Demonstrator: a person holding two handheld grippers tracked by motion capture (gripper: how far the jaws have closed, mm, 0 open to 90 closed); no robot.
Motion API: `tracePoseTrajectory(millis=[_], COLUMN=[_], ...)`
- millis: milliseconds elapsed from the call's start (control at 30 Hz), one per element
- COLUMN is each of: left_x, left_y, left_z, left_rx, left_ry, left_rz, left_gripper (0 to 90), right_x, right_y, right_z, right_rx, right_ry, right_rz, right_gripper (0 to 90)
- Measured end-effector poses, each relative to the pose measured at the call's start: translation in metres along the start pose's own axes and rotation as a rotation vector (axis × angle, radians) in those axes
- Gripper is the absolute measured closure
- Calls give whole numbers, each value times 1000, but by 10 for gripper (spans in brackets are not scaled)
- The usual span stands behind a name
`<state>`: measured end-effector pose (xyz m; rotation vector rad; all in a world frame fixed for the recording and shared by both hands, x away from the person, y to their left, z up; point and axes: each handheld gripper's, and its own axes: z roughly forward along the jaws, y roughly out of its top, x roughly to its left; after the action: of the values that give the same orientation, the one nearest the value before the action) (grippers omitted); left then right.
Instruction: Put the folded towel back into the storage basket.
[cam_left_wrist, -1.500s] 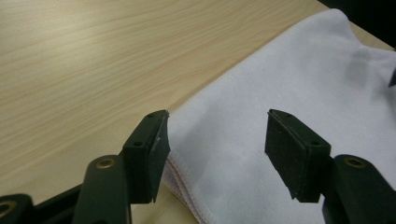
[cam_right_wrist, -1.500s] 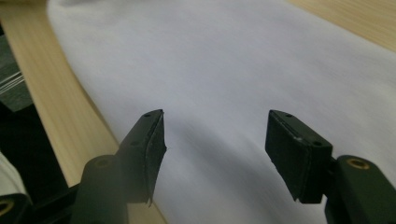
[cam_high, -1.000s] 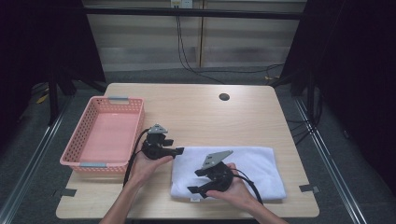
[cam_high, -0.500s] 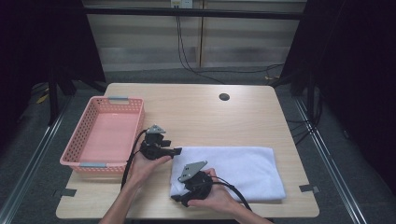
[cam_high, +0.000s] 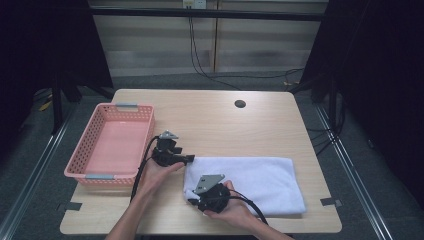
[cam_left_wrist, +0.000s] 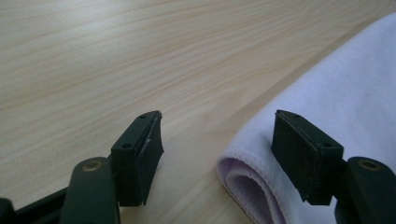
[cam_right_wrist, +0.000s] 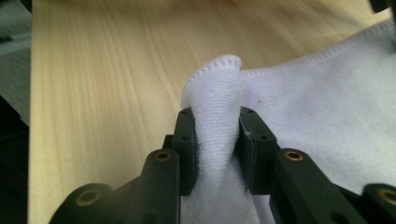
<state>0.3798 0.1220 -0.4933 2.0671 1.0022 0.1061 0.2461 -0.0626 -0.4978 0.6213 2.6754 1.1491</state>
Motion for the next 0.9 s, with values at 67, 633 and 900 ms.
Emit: tracePoseTrajectory(millis=[67,633,900], left_x=[-2,-14,-15], left_y=[-1,-5,5], left_z=[5,15,-4], left_rx=[16,45,-40], left_ry=[-14,-165,-211], left_rz=[10,48,-9], left_gripper=[329,797,818], right_x=[-4,-10,-14], right_y=[-1,-1,7], right_z=[-1,-13,-36], right_rx=[-9,-22,-90], right_ry=[29,83,84], right_rz=[56,130,154], right_gripper=[742,764,764])
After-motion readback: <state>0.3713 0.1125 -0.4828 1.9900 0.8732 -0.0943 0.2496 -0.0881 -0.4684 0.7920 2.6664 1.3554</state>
